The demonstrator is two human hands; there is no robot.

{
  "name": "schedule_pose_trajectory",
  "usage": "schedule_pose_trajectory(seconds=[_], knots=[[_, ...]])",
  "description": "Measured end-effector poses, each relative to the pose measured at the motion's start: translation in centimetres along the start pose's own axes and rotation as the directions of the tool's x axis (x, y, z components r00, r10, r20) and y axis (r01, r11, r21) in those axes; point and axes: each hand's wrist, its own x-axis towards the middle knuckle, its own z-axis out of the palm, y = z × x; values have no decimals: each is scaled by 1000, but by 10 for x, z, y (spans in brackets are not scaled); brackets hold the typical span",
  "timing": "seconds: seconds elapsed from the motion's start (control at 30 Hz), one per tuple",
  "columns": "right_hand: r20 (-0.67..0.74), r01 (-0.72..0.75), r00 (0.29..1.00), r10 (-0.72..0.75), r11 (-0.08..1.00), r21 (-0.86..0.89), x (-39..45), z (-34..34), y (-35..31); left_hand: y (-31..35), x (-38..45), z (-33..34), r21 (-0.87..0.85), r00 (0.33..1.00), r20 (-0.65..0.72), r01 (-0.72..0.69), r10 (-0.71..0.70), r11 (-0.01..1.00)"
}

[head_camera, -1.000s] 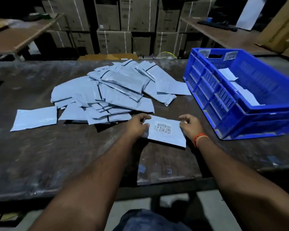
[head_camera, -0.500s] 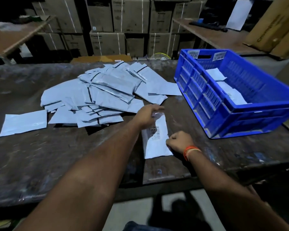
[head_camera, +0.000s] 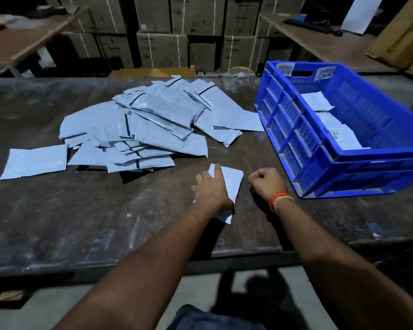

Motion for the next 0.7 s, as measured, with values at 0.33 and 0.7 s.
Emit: schedule_pose_trajectory(seconds=[0.33, 0.7], knots=[[-75, 223, 971, -227, 973, -62, 14, 10, 26, -48, 23, 4, -186, 917, -126, -398, 380, 898], [178, 480, 874, -453, 741, -471, -18, 54, 25, -44, 12, 36, 61, 922, -262, -279, 285, 958]])
